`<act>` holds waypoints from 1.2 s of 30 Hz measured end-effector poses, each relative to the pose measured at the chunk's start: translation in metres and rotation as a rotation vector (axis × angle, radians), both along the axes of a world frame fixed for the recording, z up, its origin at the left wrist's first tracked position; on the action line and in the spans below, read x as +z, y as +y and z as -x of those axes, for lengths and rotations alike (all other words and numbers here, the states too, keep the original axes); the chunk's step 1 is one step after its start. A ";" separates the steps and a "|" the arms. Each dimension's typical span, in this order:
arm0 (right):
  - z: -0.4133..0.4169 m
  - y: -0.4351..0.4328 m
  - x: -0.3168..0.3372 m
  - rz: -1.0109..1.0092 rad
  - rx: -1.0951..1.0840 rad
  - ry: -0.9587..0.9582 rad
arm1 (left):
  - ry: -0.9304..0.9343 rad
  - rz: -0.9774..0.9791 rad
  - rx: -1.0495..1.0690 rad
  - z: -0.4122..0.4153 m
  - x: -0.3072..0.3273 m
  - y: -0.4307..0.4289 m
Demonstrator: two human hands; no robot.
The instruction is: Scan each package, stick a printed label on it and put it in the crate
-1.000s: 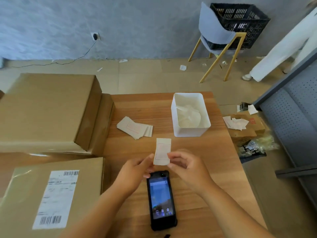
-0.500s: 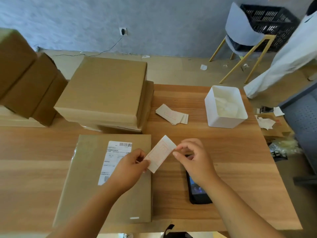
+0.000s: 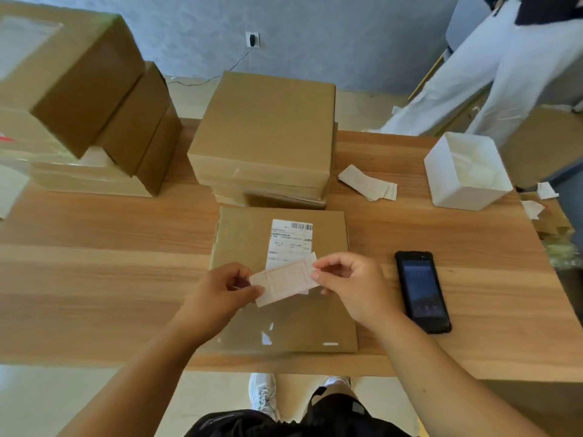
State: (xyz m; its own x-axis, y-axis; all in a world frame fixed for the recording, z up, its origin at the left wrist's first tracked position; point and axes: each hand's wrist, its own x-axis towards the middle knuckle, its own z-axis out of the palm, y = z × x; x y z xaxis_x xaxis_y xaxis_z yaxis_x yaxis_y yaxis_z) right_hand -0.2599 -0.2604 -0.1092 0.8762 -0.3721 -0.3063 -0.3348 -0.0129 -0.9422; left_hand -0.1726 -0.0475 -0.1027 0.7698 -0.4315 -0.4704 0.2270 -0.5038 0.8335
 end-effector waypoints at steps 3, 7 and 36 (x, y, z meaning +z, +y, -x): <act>0.000 0.025 -0.005 -0.088 -0.041 -0.009 | 0.059 0.079 0.159 -0.002 -0.003 0.027; 0.005 0.050 -0.010 -0.103 -0.023 0.051 | 0.066 0.093 0.263 0.002 -0.007 0.047; 0.006 0.095 -0.029 0.540 0.234 0.168 | -0.326 -0.333 0.000 0.020 -0.029 0.053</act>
State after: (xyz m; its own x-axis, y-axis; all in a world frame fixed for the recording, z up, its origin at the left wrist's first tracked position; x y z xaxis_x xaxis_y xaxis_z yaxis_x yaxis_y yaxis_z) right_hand -0.2661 -0.1656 -0.1382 0.9097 -0.3167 -0.2688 -0.4085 -0.5650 -0.7168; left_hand -0.1924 0.0059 -0.1317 0.9004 -0.2982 -0.3167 -0.0205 -0.7563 0.6539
